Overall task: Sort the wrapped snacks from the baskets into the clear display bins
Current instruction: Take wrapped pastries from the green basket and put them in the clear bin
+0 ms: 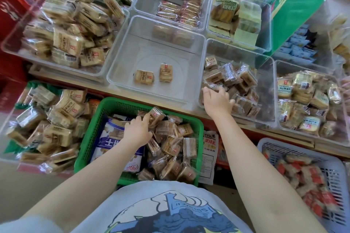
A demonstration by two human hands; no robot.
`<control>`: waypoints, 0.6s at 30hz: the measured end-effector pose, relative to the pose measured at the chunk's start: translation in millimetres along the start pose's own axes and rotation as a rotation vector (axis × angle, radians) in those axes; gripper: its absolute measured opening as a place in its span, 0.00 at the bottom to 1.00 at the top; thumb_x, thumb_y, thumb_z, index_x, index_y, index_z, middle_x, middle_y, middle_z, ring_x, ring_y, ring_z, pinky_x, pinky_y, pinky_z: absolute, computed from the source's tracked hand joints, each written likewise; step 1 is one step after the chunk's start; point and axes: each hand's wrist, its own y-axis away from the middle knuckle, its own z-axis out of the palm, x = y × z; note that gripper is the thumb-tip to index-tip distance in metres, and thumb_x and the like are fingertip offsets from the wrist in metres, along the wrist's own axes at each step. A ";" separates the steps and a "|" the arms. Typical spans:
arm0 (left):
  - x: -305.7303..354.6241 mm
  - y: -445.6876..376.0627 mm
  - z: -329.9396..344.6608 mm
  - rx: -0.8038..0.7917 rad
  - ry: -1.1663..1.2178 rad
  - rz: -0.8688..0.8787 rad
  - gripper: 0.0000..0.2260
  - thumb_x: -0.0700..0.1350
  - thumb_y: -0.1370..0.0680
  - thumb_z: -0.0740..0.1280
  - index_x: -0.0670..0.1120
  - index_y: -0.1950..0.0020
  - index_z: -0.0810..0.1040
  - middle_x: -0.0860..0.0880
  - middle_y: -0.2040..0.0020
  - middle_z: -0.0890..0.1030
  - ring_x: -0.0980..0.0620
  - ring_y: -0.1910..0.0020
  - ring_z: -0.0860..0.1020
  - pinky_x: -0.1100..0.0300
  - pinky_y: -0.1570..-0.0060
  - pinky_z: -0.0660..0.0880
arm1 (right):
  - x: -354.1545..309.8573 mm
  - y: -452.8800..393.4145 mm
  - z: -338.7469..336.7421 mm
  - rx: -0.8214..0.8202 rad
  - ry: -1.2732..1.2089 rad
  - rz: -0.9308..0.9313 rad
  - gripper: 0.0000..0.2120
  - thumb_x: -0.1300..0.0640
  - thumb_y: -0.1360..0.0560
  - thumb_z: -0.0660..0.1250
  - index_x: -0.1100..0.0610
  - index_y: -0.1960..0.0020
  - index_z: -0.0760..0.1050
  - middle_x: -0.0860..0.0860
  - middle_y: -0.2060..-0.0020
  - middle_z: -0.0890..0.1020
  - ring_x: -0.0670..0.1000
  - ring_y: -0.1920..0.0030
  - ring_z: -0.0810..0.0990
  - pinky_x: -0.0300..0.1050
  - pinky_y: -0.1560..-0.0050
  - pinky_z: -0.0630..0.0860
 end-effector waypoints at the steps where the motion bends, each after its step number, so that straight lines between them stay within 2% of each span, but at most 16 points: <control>1: -0.7 -2.4 0.3 0.013 0.000 -0.005 0.35 0.54 0.22 0.65 0.50 0.20 0.51 0.42 0.28 0.69 0.41 0.32 0.70 0.43 0.33 0.67 | -2.8 2.0 0.6 0.002 -0.033 0.019 0.25 0.41 0.16 0.44 0.43 0.36 0.78 0.58 0.23 0.62 0.60 0.25 0.61 0.63 0.27 0.52; 3: 0.5 -8.8 -0.6 0.042 -0.012 -0.011 0.35 0.54 0.22 0.66 0.49 0.20 0.52 0.43 0.28 0.69 0.41 0.31 0.69 0.42 0.33 0.66 | -6.8 10.4 1.7 0.054 -0.097 0.026 0.23 0.41 0.16 0.47 0.45 0.37 0.79 0.60 0.23 0.62 0.60 0.25 0.60 0.63 0.26 0.53; 5: 4.6 -15.8 -0.7 0.072 -0.007 0.000 0.35 0.55 0.22 0.67 0.48 0.21 0.55 0.44 0.29 0.71 0.41 0.31 0.69 0.43 0.34 0.67 | -6.9 23.5 5.5 0.194 -0.113 -0.024 0.19 0.45 0.16 0.52 0.46 0.35 0.78 0.60 0.25 0.64 0.60 0.26 0.61 0.62 0.27 0.56; 8: 10.3 -23.2 1.2 0.113 0.033 0.006 0.32 0.55 0.23 0.69 0.46 0.25 0.59 0.44 0.35 0.76 0.42 0.36 0.73 0.45 0.39 0.70 | -6.9 48.1 17.2 0.428 -0.134 -0.218 0.13 0.54 0.19 0.61 0.54 0.38 0.80 0.61 0.31 0.71 0.61 0.30 0.68 0.62 0.32 0.62; 10: 12.2 -24.4 1.0 0.141 0.055 0.016 0.29 0.54 0.24 0.70 0.46 0.29 0.63 0.45 0.40 0.78 0.43 0.41 0.76 0.48 0.43 0.72 | -6.0 61.6 29.3 0.495 -0.123 -0.373 0.10 0.58 0.22 0.65 0.57 0.43 0.81 0.61 0.38 0.75 0.61 0.35 0.72 0.60 0.37 0.66; 12: 11.6 -20.7 -2.1 0.189 0.111 0.055 0.28 0.53 0.25 0.71 0.46 0.30 0.65 0.47 0.43 0.79 0.45 0.45 0.77 0.49 0.46 0.74 | -5.3 72.7 39.1 0.481 -0.126 -0.485 0.09 0.60 0.24 0.66 0.58 0.45 0.81 0.59 0.42 0.77 0.60 0.38 0.75 0.58 0.40 0.69; 15: 8.1 -3.9 -11.6 0.288 0.253 0.170 0.29 0.48 0.27 0.73 0.47 0.29 0.67 0.48 0.40 0.77 0.46 0.43 0.75 0.50 0.46 0.75 | -3.6 84.3 45.6 0.420 -0.133 -0.598 0.11 0.63 0.26 0.67 0.58 0.45 0.81 0.56 0.45 0.80 0.58 0.42 0.77 0.57 0.44 0.74; 18: 12.6 15.7 -22.9 0.382 0.229 0.346 0.27 0.41 0.28 0.72 0.47 0.29 0.71 0.47 0.37 0.77 0.44 0.40 0.72 0.49 0.42 0.74 | -6.5 90.1 43.9 0.257 -0.057 -0.668 0.20 0.61 0.27 0.70 0.57 0.35 0.77 0.55 0.37 0.78 0.56 0.36 0.74 0.56 0.40 0.75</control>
